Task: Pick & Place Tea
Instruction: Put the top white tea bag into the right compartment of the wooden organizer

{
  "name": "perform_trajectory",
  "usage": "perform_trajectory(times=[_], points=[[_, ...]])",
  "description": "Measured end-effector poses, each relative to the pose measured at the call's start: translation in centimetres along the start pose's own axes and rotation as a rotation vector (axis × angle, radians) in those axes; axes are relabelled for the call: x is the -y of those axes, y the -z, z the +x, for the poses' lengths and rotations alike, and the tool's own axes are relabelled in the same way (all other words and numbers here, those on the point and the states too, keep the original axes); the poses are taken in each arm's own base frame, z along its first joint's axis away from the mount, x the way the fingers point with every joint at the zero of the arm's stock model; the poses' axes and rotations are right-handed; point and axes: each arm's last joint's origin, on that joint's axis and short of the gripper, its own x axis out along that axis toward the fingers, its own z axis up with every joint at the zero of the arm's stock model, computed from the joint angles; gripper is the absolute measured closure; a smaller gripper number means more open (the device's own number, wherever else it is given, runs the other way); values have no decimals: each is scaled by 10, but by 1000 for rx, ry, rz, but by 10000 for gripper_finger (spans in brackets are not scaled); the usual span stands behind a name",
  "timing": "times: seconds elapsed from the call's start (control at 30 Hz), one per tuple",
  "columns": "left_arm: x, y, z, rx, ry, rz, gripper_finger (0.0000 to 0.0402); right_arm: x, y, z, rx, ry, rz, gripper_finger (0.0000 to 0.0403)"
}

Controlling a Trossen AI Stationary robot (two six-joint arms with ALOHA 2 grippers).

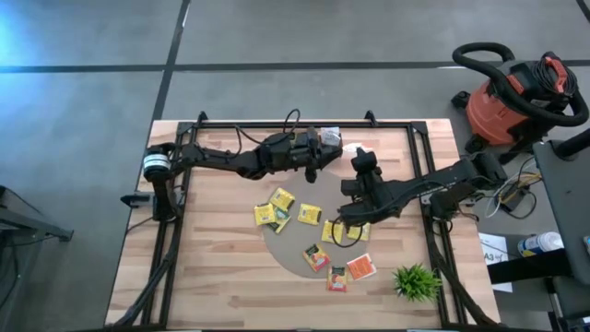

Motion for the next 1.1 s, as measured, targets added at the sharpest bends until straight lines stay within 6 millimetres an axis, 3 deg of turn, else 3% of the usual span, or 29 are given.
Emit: perform_trajectory(times=[0.4, 0.63, 1.1], points=[[0, -8, 2, 61, 5, -3, 330, 6, -6, -1, 12, 4, 20, 394], [-6, -12, 15, 72, 1, -11, 330, 7, -10, -2, 24, 7, 19, 394], [6, -16, 21, 25, 46, 37, 330, 4, -11, -6, 41, 8, 44, 394]])
